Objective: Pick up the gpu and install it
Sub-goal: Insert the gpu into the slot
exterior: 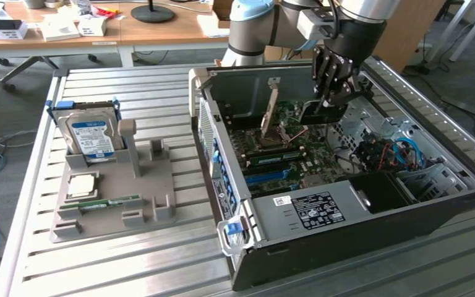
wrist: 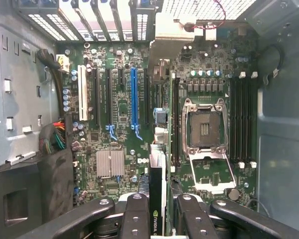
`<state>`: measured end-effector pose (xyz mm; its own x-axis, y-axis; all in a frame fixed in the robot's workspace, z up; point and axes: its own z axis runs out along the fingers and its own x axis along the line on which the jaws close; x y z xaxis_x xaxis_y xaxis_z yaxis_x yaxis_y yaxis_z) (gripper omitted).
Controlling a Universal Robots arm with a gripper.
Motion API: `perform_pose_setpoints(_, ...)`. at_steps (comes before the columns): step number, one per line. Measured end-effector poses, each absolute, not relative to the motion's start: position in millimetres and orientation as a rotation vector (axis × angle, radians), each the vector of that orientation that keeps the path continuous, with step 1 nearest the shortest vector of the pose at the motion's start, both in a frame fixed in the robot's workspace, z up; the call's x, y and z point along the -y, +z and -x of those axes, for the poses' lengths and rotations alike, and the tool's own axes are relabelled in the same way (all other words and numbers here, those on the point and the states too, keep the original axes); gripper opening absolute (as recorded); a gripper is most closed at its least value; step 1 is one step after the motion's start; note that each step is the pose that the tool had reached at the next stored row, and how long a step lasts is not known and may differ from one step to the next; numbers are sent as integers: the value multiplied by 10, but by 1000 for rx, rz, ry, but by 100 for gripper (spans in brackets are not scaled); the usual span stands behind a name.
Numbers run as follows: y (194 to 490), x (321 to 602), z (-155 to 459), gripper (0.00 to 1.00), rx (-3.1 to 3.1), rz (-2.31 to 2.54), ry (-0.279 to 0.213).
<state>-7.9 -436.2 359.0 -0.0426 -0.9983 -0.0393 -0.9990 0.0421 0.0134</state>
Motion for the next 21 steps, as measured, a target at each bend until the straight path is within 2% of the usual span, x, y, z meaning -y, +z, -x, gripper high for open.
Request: perform_pose_setpoints(21, 3545, 4456, 80, 26, -2248, 2154, 70)
